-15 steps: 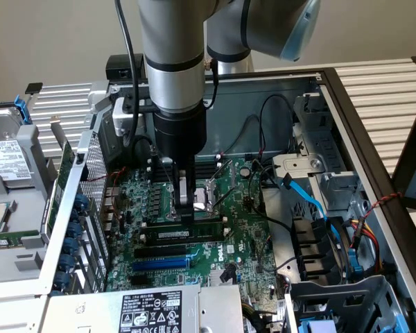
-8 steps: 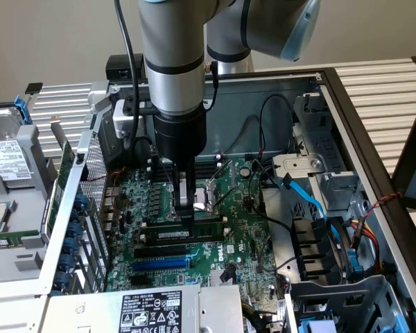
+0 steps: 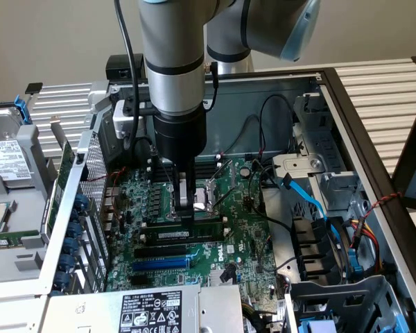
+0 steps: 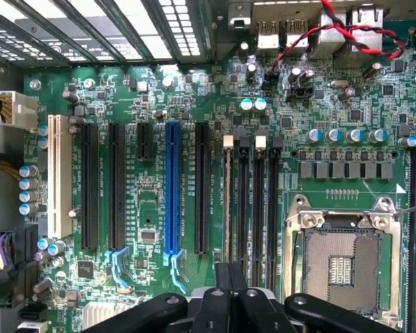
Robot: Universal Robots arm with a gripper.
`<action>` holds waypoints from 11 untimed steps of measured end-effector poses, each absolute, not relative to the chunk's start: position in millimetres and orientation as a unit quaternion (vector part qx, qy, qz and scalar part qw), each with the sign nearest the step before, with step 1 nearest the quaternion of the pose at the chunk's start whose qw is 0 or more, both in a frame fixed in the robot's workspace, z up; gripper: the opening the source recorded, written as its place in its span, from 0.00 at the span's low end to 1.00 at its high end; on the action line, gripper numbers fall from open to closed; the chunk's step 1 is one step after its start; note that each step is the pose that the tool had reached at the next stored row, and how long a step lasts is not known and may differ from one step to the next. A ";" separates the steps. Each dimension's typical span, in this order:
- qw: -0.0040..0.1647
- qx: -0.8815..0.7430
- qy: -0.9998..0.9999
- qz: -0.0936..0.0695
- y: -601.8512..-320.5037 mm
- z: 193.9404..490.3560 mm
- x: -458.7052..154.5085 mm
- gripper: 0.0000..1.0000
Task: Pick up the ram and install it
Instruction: 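Press down the ram until it locks into place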
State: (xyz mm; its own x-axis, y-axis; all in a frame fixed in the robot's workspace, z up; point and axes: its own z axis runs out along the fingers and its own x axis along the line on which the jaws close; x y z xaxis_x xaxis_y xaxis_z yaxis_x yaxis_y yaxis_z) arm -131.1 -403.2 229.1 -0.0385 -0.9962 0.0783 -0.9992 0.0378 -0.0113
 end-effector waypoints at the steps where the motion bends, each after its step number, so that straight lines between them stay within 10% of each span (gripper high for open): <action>1: 0.024 0.693 -0.720 0.031 -403.3 229.1 -131.2 0.11; 11: 0.024 0.693 -0.720 0.031 -404.6 229.1 -131.4 0.11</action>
